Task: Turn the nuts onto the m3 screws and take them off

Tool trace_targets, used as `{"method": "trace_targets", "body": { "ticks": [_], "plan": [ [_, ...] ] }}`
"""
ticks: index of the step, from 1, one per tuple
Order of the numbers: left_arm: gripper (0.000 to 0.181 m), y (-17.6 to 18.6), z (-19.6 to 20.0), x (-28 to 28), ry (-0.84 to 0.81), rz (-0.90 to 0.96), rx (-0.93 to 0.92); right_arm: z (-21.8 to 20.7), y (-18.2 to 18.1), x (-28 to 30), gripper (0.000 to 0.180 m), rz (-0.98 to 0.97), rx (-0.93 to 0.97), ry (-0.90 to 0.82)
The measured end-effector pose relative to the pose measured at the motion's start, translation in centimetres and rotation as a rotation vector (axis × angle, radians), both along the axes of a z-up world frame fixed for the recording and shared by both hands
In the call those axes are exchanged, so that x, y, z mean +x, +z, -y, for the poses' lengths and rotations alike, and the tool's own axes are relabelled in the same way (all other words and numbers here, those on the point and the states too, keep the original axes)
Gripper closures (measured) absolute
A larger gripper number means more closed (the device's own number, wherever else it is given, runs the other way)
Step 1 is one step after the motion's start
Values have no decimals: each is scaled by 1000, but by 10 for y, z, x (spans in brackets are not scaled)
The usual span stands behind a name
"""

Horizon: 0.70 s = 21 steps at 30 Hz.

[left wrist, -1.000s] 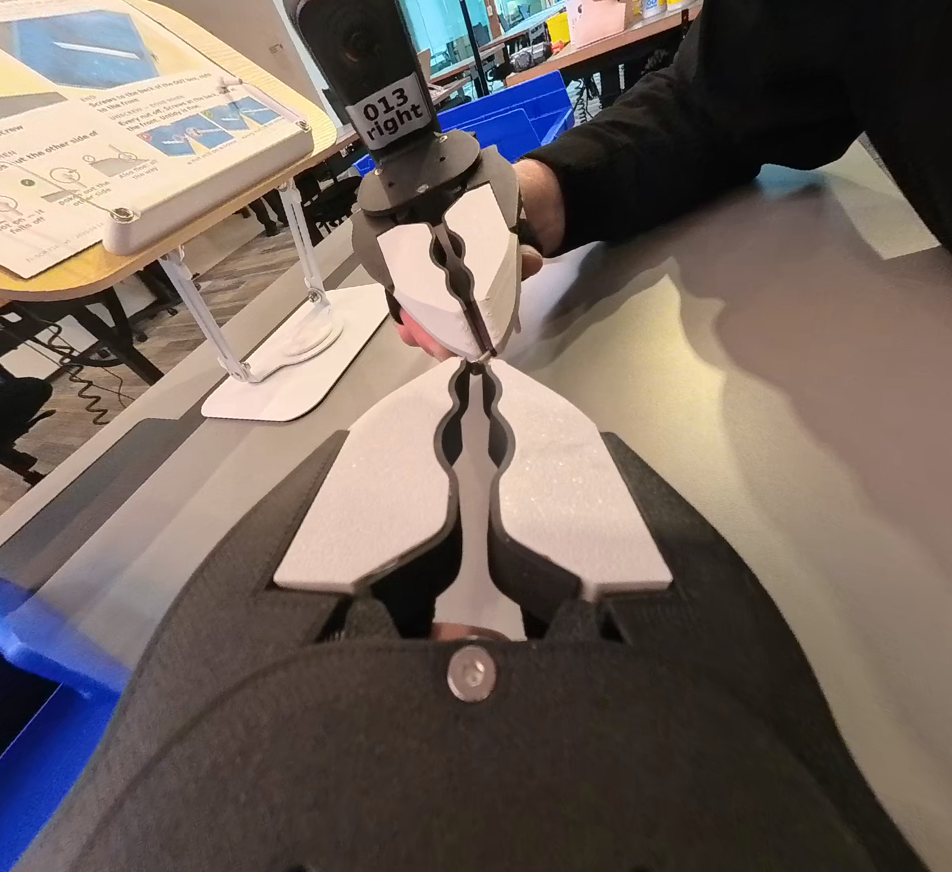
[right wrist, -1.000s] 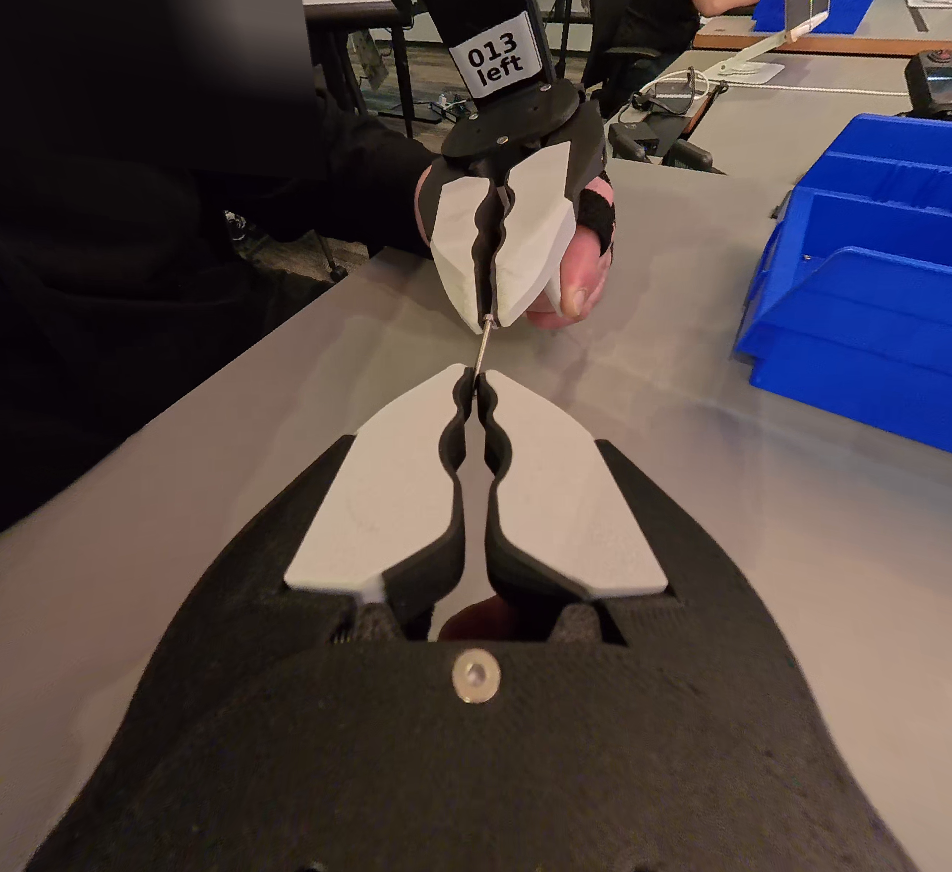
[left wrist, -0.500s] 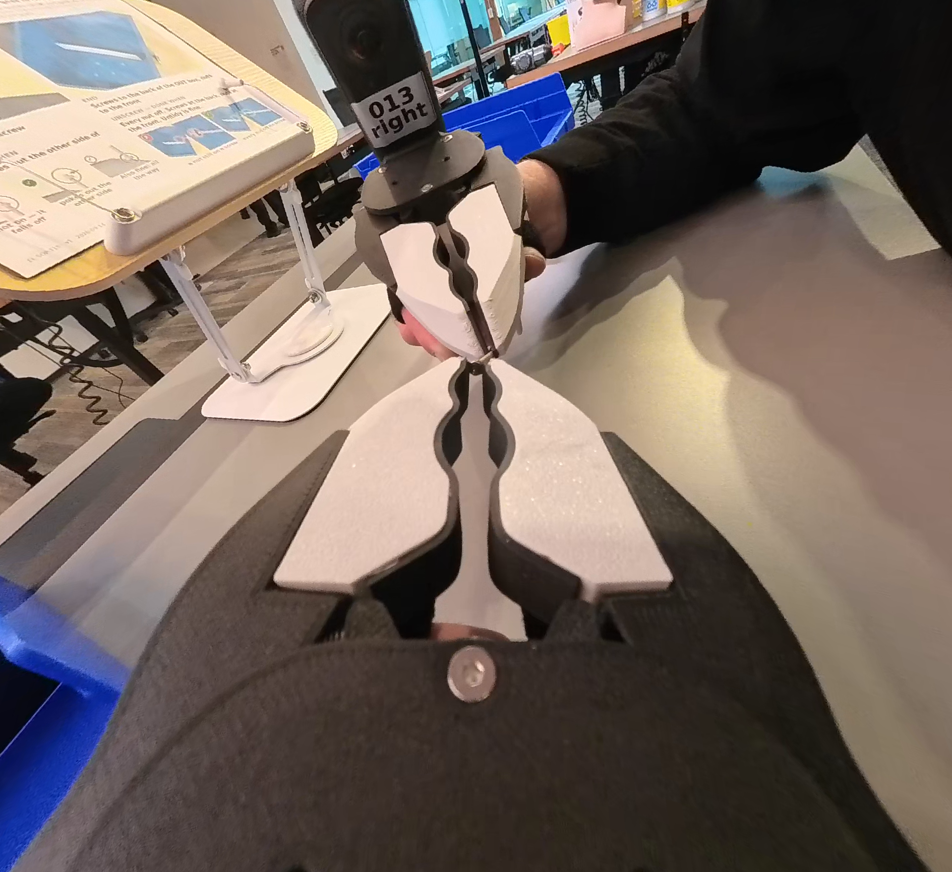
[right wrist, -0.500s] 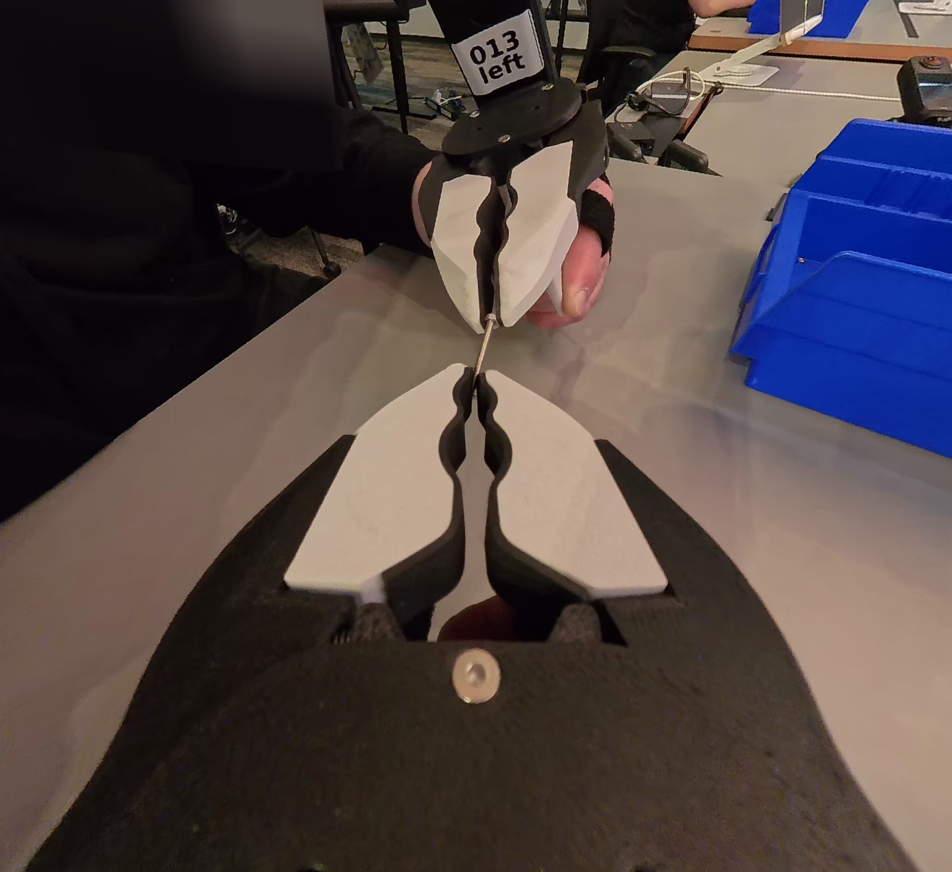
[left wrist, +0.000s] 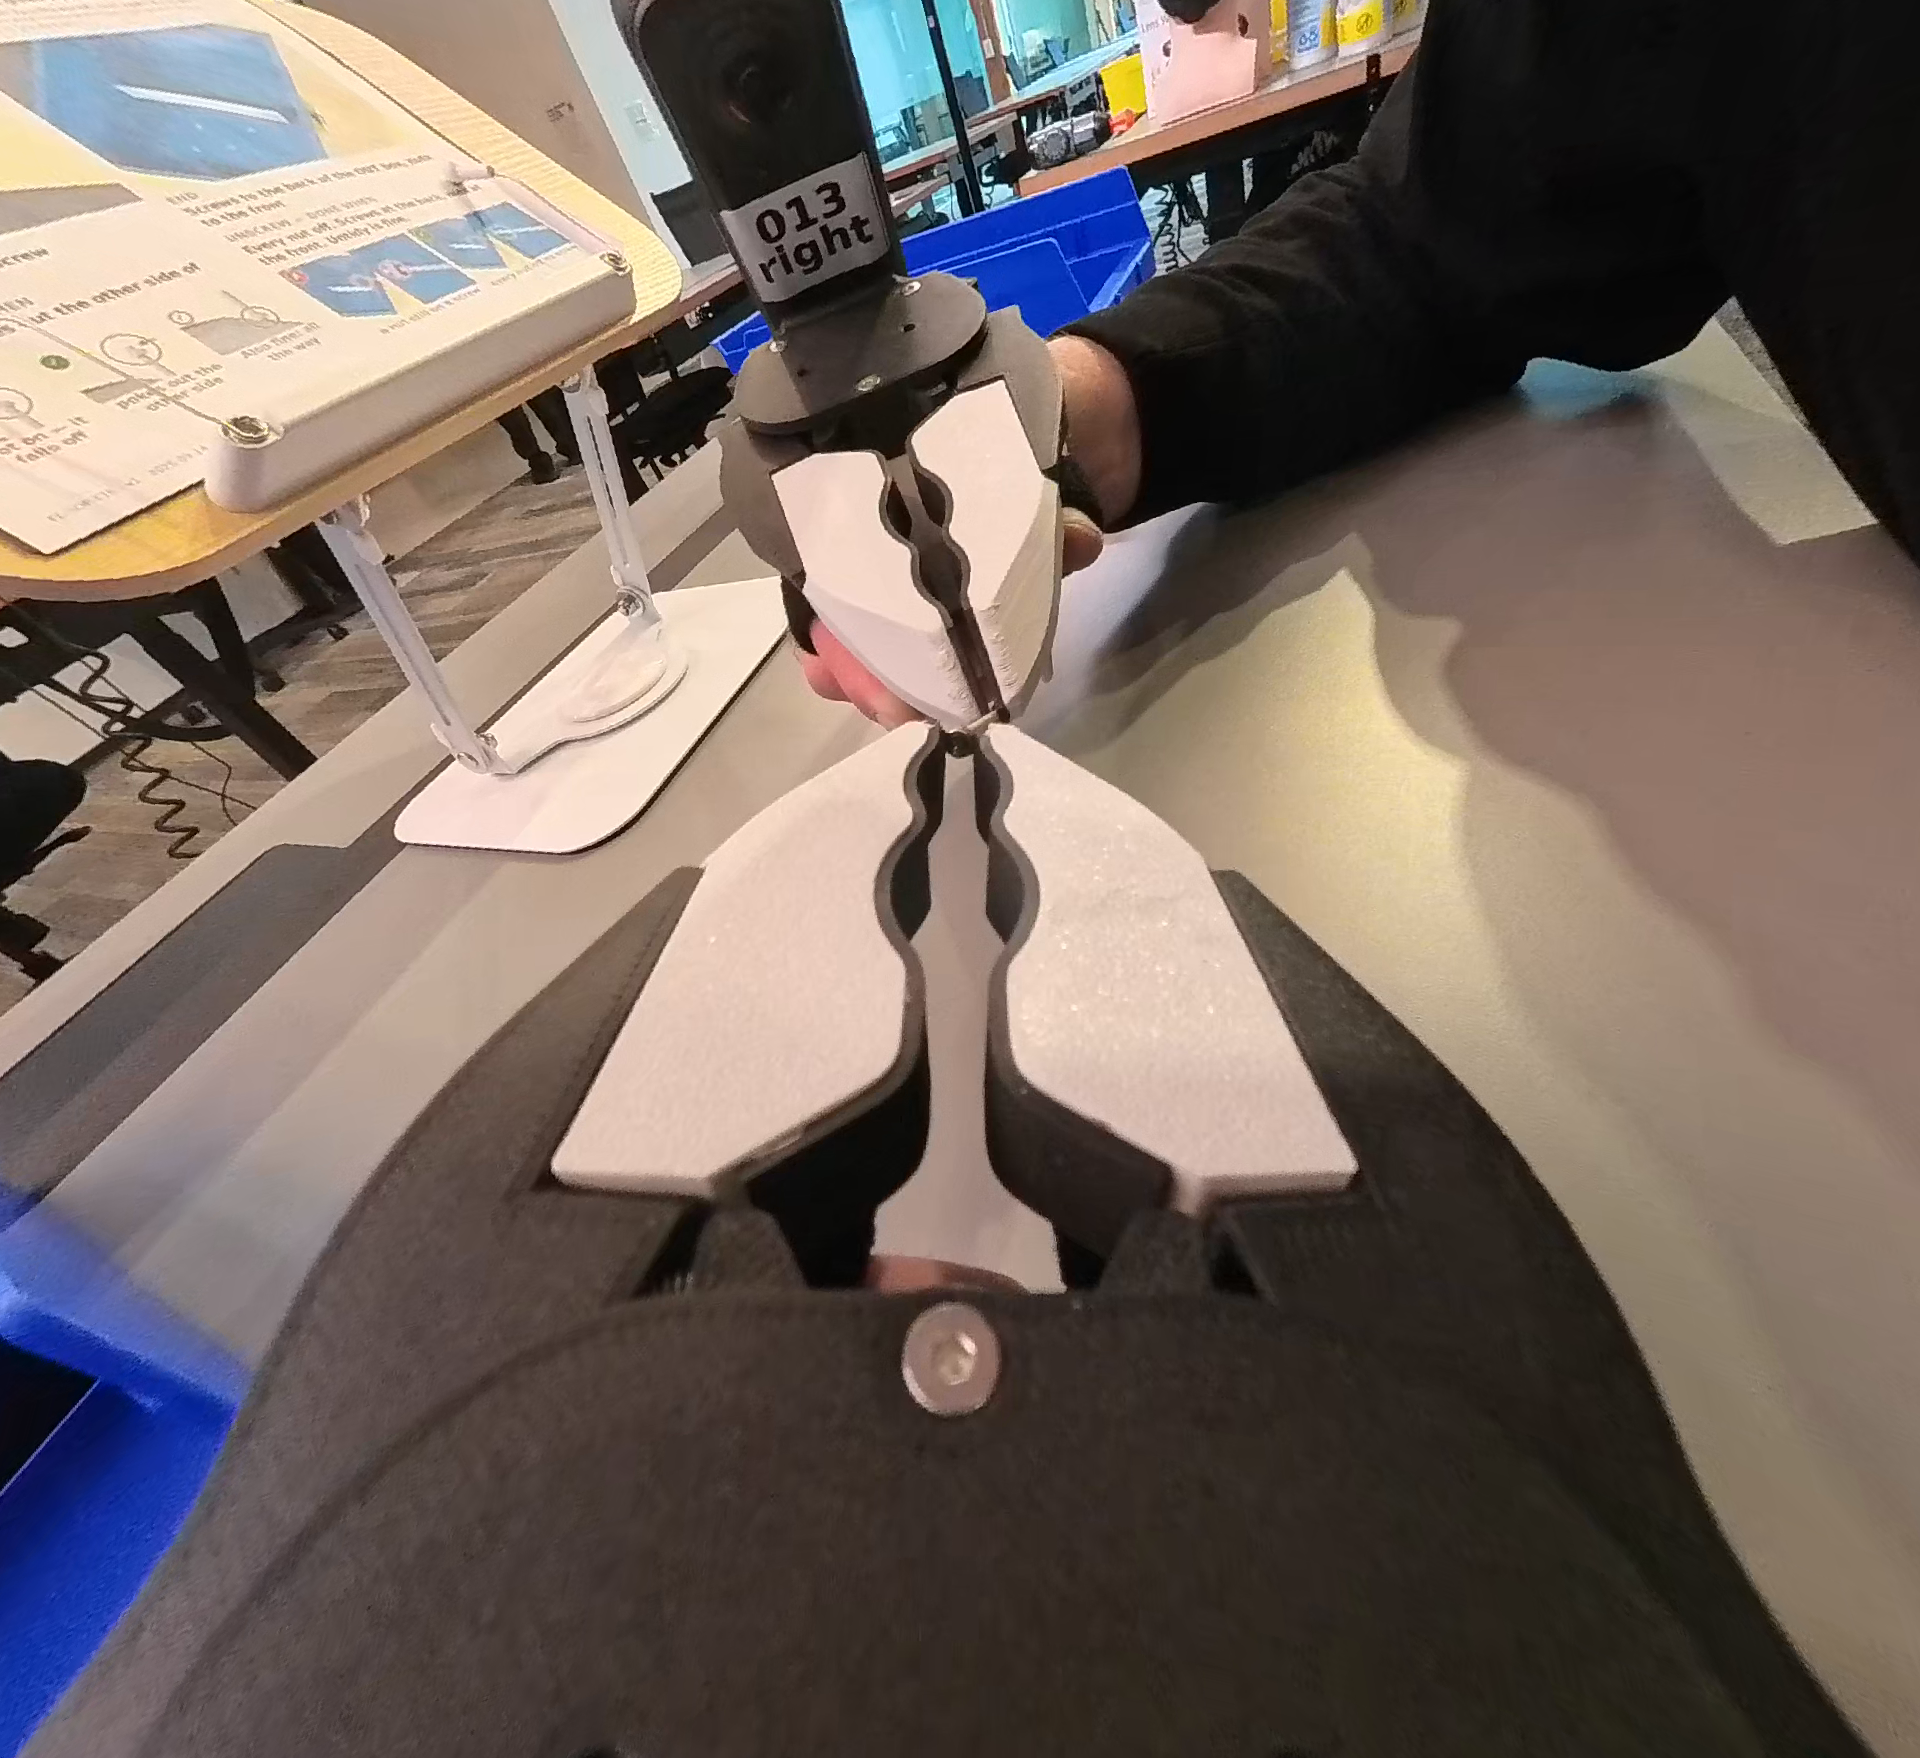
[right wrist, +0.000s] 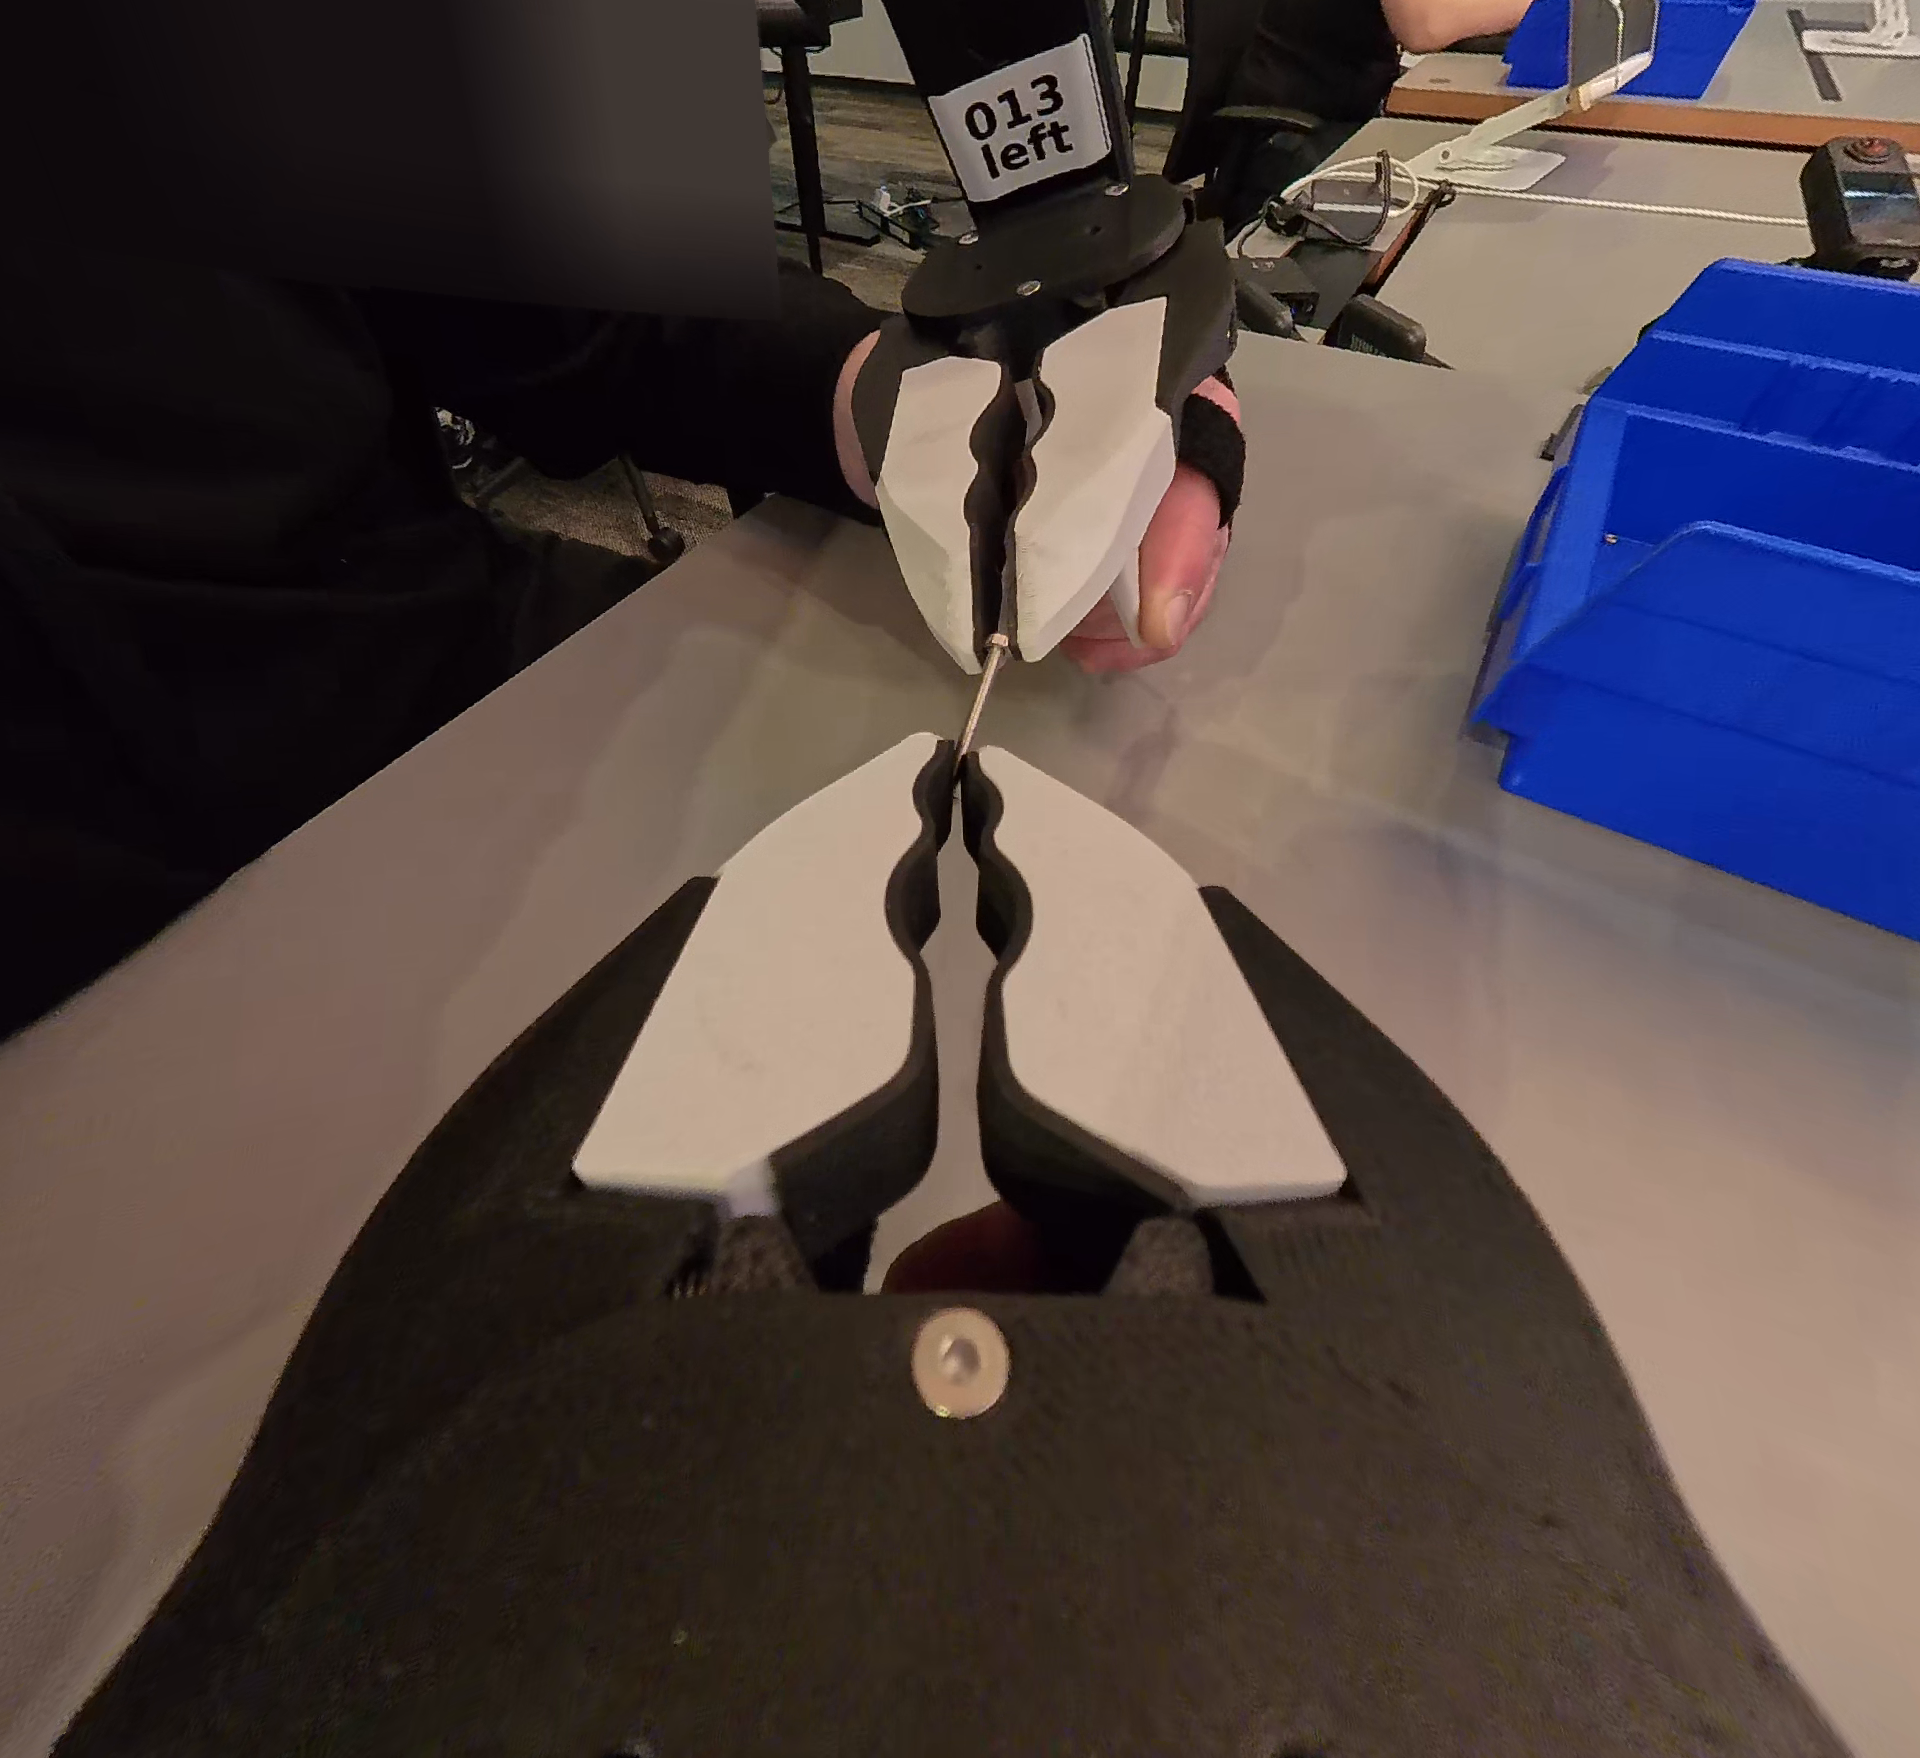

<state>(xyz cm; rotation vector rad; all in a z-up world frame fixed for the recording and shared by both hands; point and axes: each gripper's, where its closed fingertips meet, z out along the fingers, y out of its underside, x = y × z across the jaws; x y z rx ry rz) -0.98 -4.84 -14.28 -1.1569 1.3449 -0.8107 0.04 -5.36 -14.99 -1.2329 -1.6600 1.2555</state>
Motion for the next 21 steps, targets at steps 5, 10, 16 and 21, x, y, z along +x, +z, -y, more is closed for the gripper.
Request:
{"method": "trace_targets", "body": {
  "ticks": [5, 10, 16, 21],
  "plan": [
    [176, 0, 0, 0, -4, 5, -10, 0, 0, 0, 178, 0, 6, 0],
    [176, 0, 0, 0, -6, 7, -21, 0, 0, 1, 178, 2, 10, -1],
    [176, -1, 2, 0, -21, 2, -27, 1, 0, 1, 178, 6, 6, 4],
    [176, 0, 4, 0, -21, -6, -1, 2, 0, 1, 178, 7, -12, 13]
  ]
}}
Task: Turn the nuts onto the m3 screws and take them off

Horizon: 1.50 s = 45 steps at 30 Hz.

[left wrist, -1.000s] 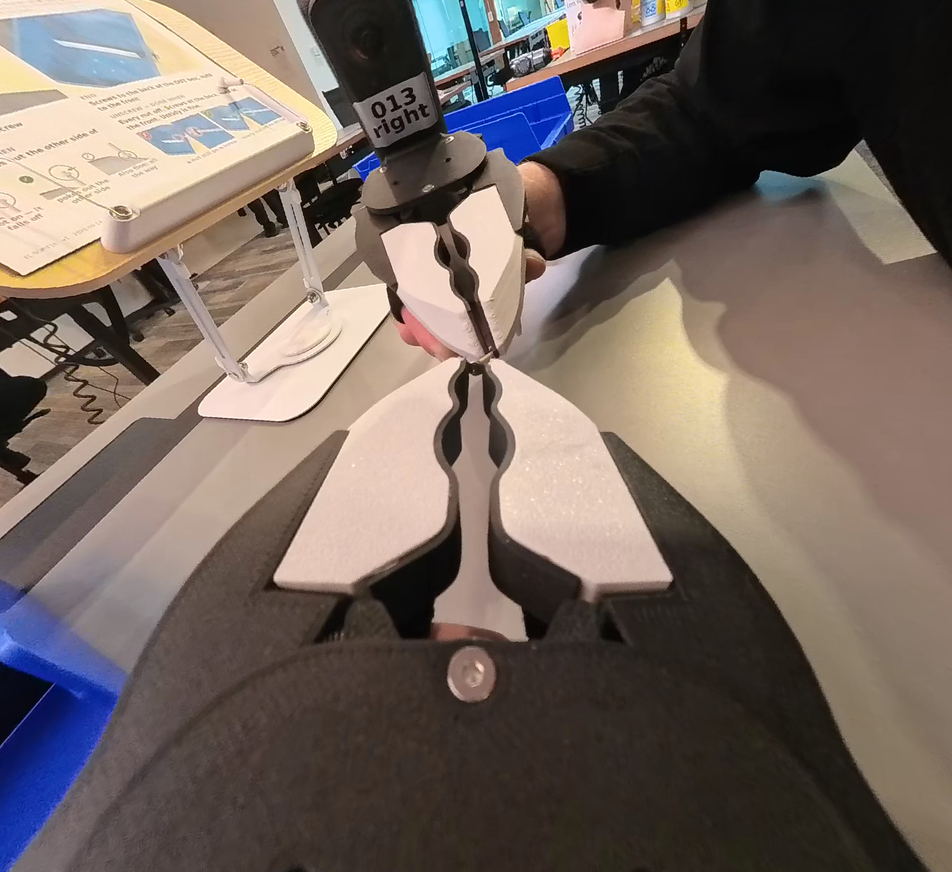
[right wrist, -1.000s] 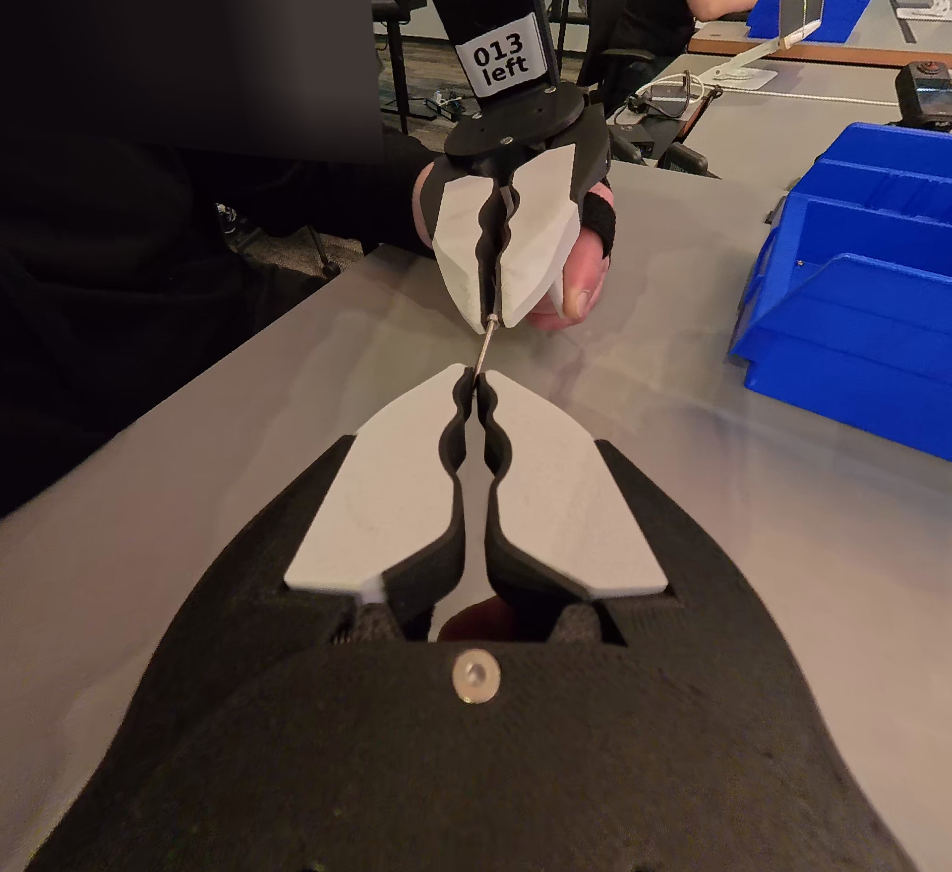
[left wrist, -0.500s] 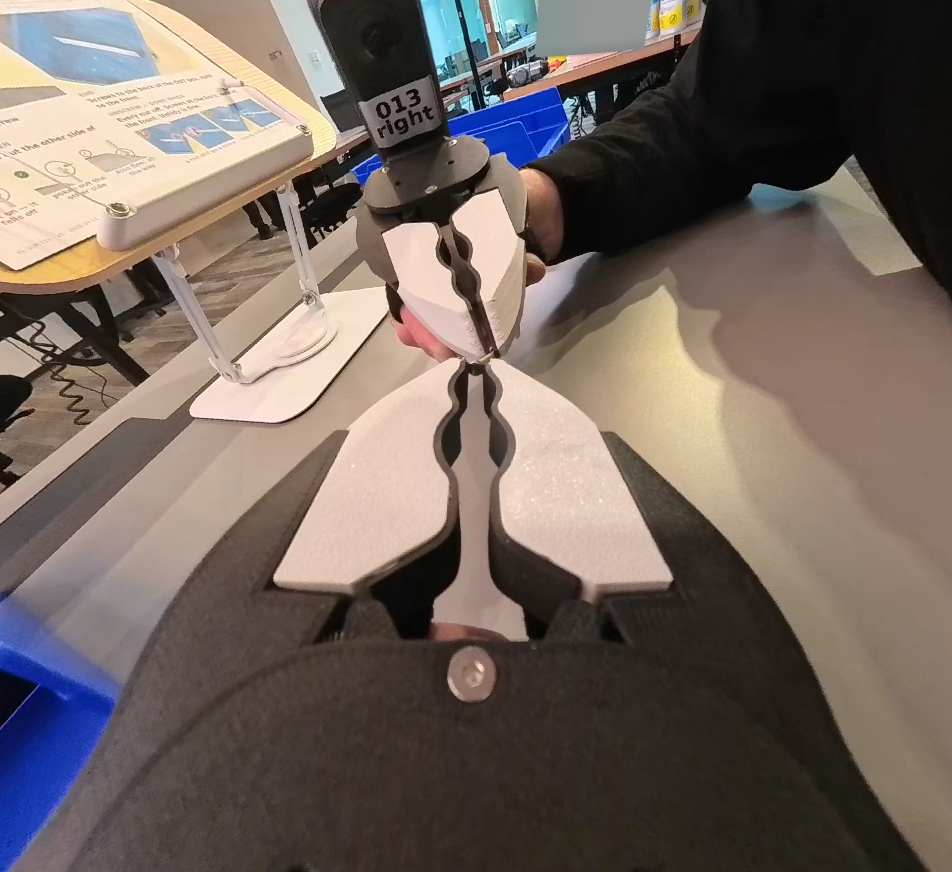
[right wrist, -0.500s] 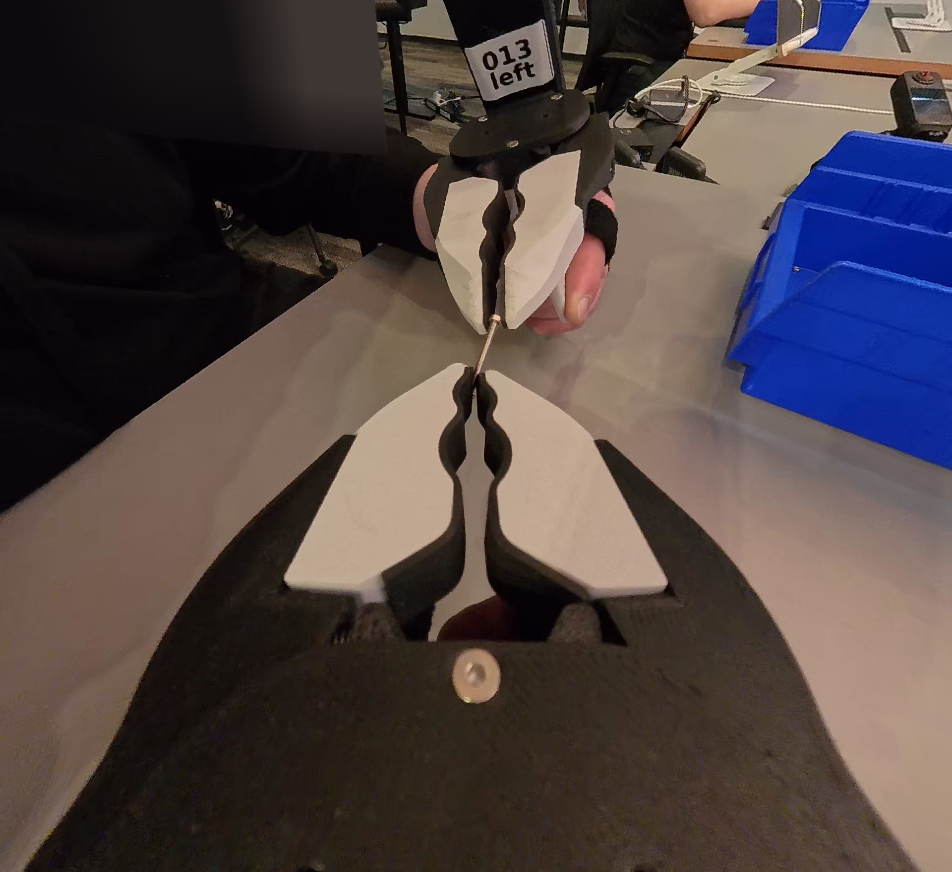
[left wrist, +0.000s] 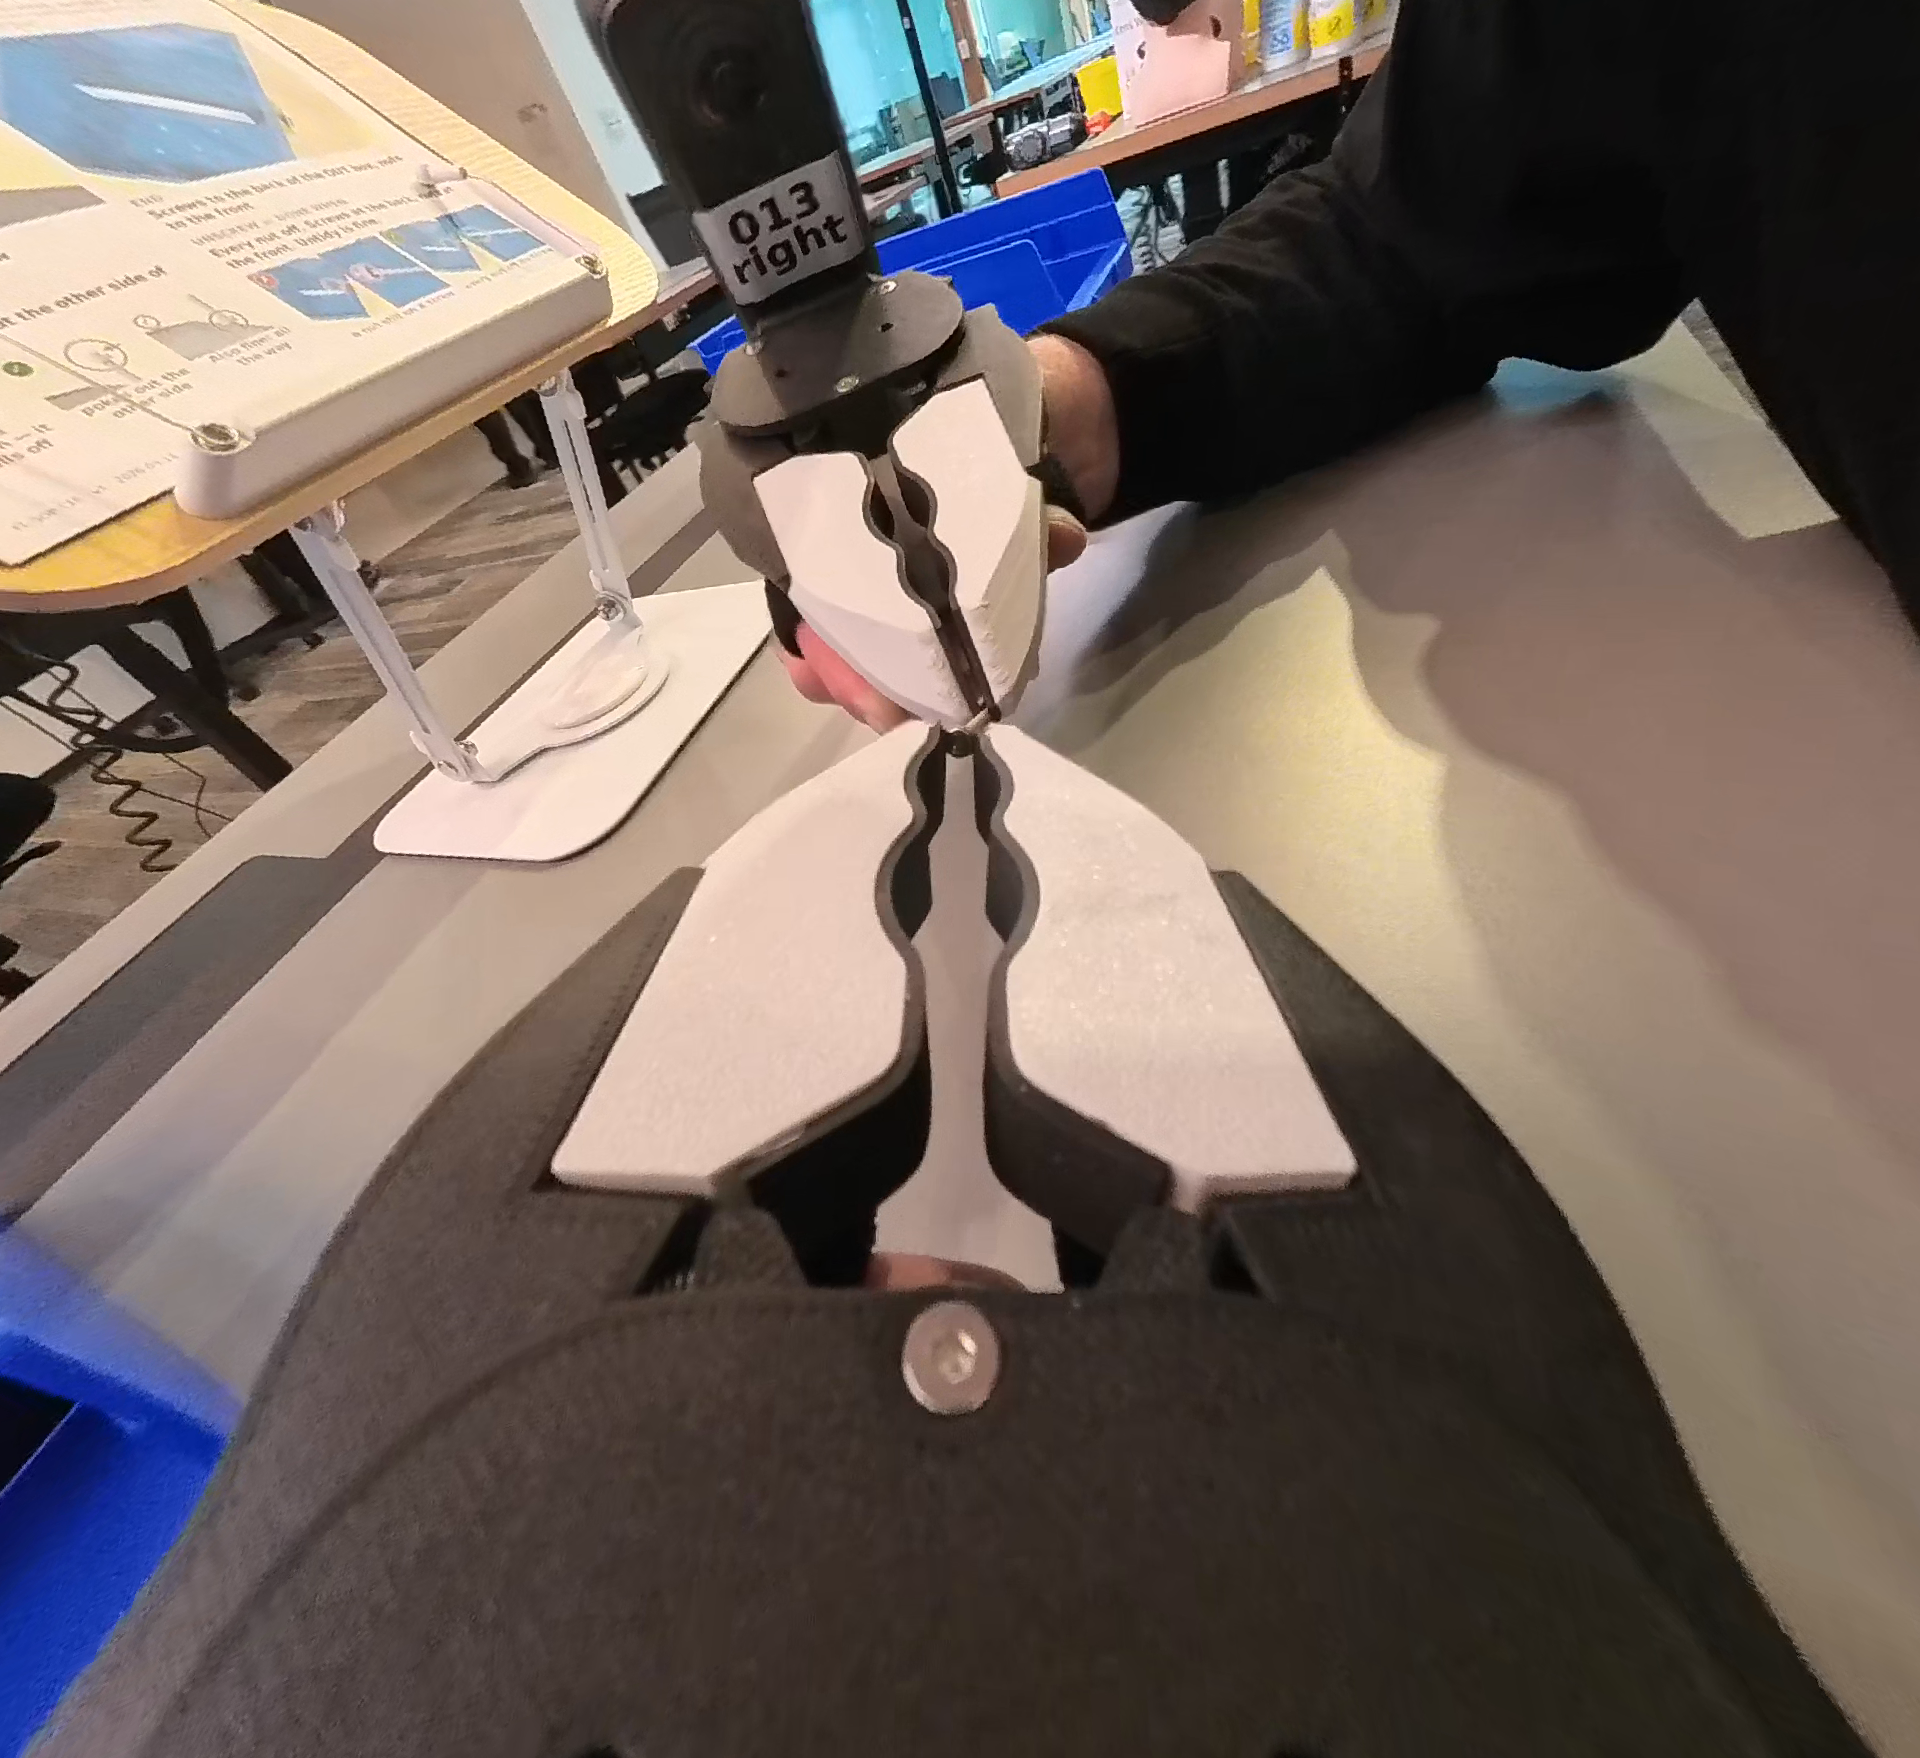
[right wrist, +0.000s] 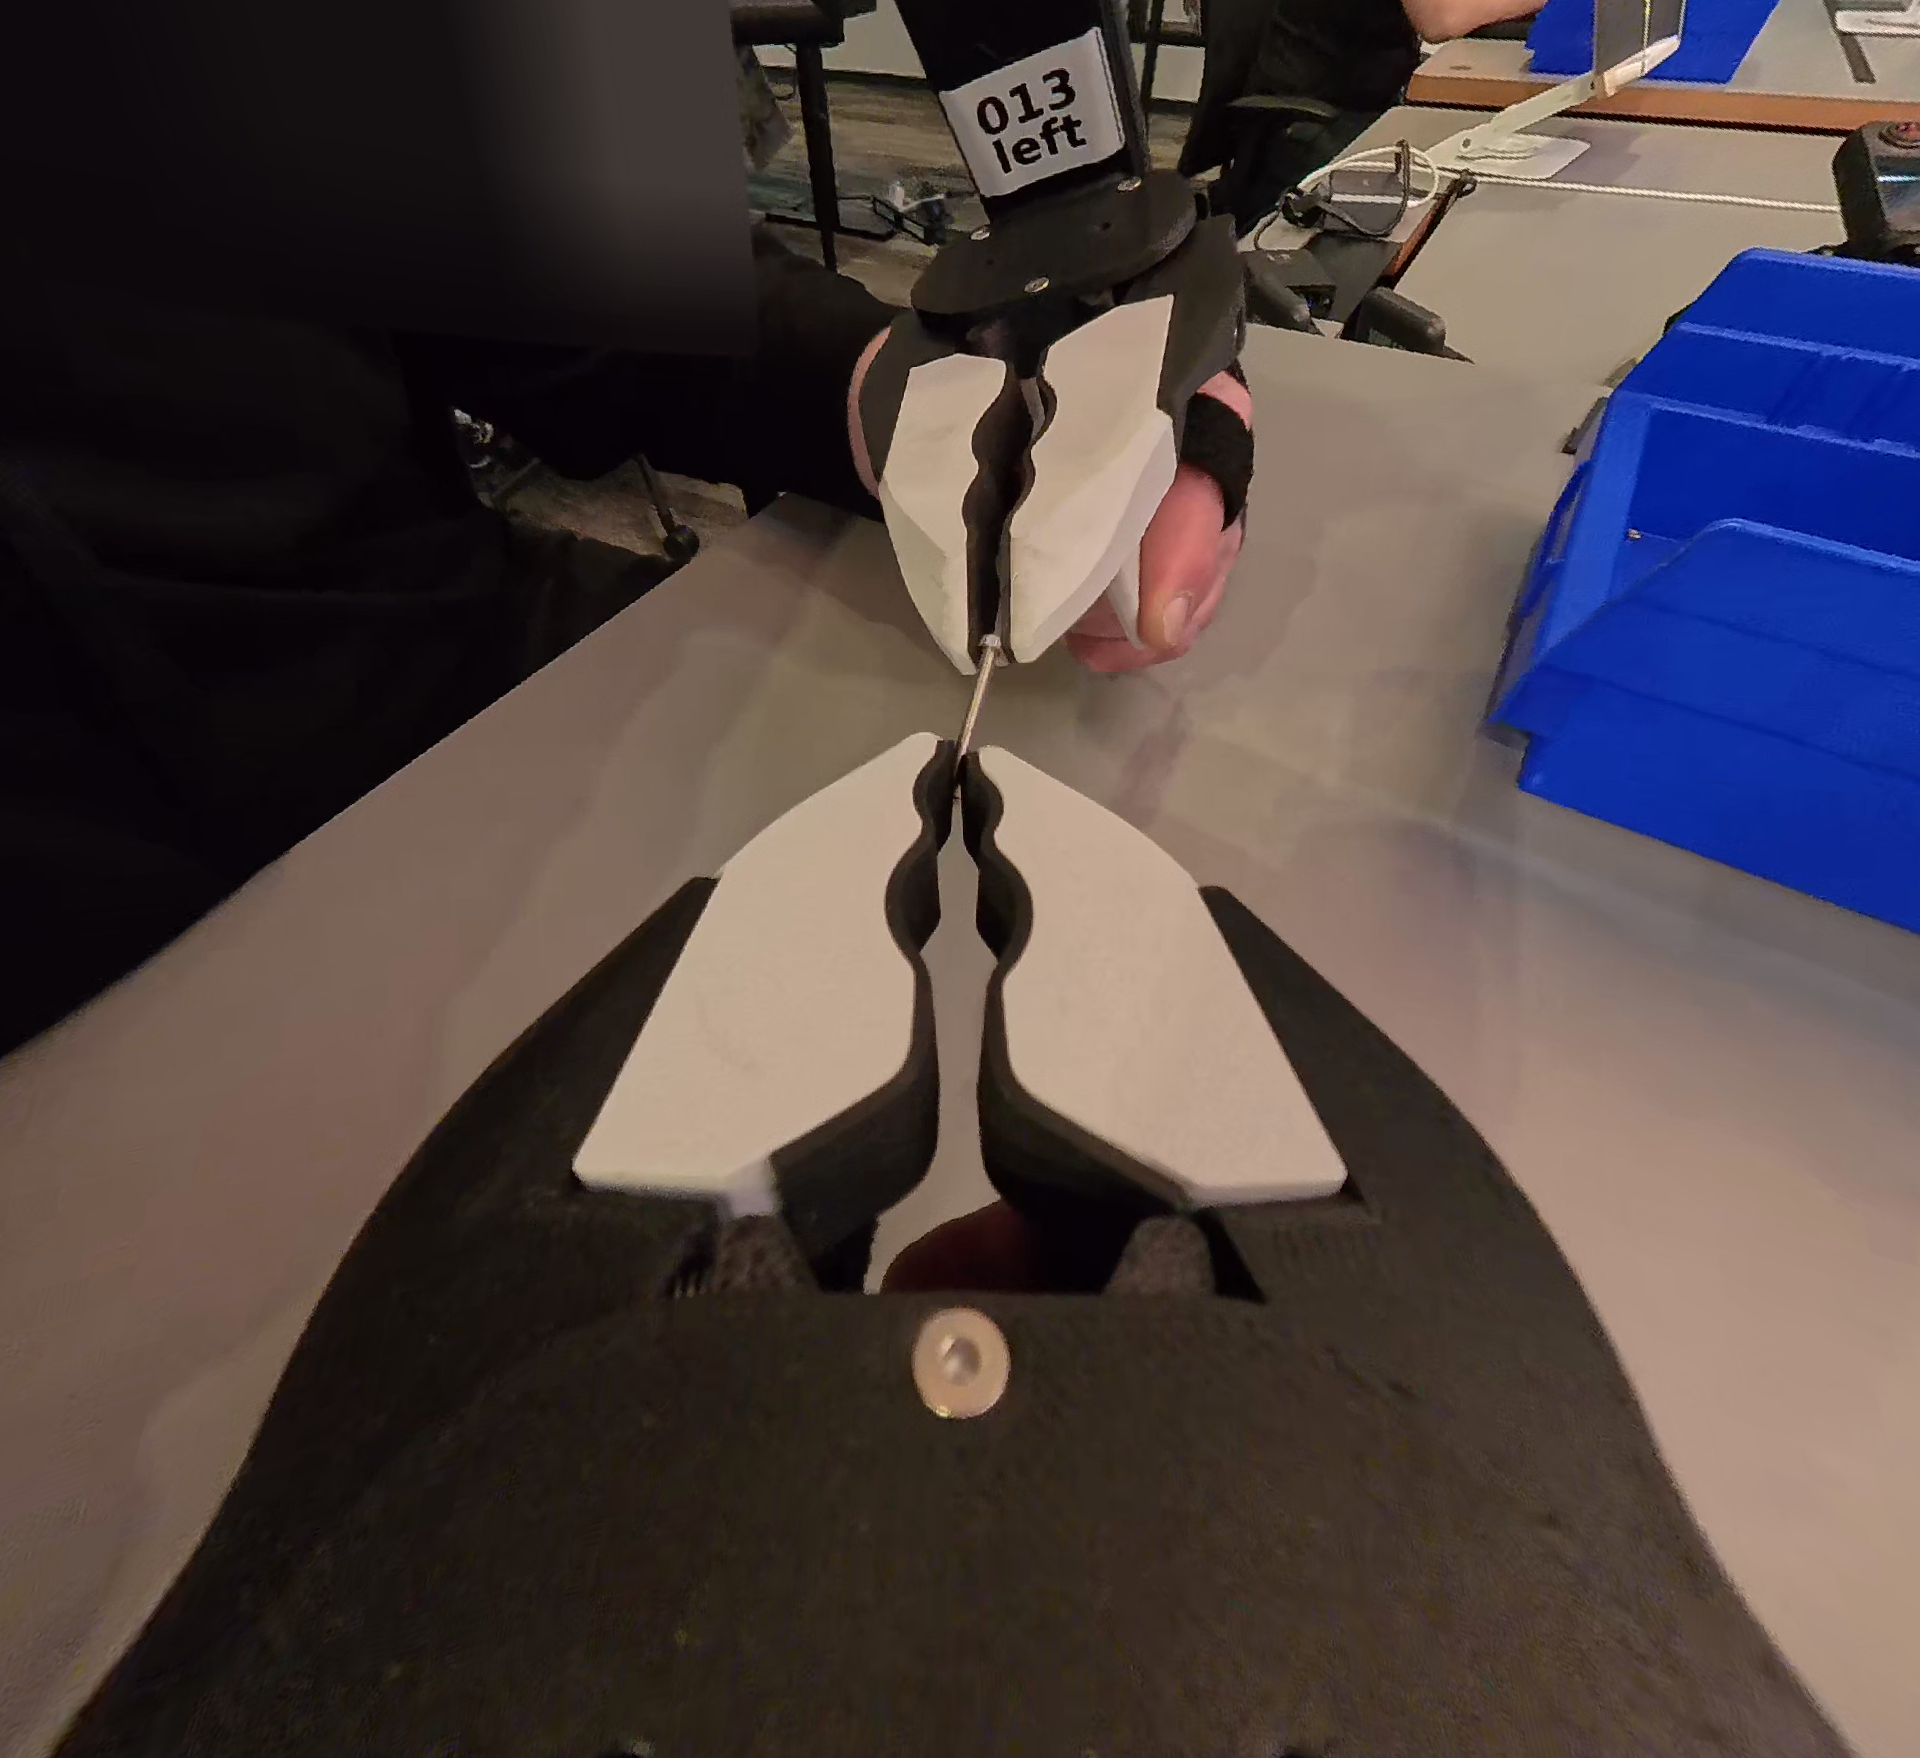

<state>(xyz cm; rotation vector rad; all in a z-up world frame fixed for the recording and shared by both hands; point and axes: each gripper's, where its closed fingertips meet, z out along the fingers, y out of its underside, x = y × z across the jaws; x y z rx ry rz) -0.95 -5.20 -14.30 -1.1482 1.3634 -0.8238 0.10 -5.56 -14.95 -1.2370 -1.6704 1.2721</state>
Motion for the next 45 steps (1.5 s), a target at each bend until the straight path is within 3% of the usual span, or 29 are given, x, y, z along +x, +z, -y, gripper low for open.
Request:
{"method": "trace_targets", "body": {
  "ticks": [19, 45],
  "plan": [
    [176, 0, 19, 4, -74, -63, 117, 20, 3, 6, 179, 29, -314, 177],
    [176, -1, 17, 4, -70, -45, 79, 22, 0, 4, 178, 36, -305, 187]
  ]
}}
